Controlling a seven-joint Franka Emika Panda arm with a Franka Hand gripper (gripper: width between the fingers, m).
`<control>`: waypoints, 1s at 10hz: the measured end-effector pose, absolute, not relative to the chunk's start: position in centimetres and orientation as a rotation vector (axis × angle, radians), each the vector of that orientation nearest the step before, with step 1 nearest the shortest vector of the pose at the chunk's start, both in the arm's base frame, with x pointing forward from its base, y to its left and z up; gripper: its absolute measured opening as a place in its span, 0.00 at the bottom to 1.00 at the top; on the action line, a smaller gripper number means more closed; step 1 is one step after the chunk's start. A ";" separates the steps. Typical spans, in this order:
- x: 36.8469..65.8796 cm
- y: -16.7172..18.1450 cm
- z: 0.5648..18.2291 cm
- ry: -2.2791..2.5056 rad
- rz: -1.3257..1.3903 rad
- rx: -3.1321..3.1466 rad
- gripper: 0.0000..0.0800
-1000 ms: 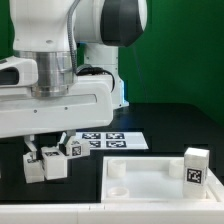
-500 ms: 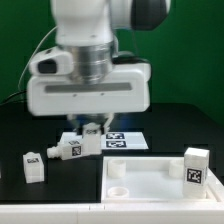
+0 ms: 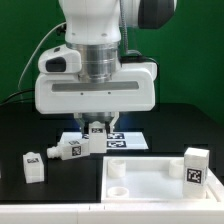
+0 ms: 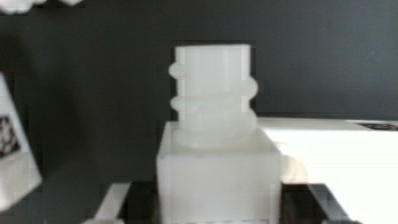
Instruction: Assemble square table
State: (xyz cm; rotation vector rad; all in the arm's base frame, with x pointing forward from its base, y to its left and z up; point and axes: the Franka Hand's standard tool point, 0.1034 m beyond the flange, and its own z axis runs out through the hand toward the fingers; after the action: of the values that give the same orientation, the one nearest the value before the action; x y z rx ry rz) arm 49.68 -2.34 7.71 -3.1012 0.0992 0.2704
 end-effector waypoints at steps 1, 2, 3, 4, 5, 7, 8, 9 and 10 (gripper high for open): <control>47.9 -0.9 7.6 0.108 0.288 -3.096 0.35; 45.0 0.7 7.2 0.120 0.279 -3.095 0.35; 42.8 2.1 6.4 0.167 0.262 -3.109 0.35; 41.8 3.0 5.9 0.168 0.260 -3.116 0.35; 42.3 2.6 6.1 0.139 0.266 -3.112 0.35; 42.3 2.6 5.9 0.152 0.259 -3.113 0.35; 41.3 2.9 4.9 0.185 0.242 -3.114 0.35; 40.1 3.2 3.7 0.193 0.246 -3.118 0.35; 39.5 3.2 2.6 0.210 0.259 -3.119 0.35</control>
Offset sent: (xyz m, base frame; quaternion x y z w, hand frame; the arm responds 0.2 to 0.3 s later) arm -0.0487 0.0281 -0.0162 -0.0731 0.0653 0.0495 0.9940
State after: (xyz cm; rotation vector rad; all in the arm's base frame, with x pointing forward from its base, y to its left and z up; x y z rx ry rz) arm 39.54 3.22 2.59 -3.1186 0.2104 0.2590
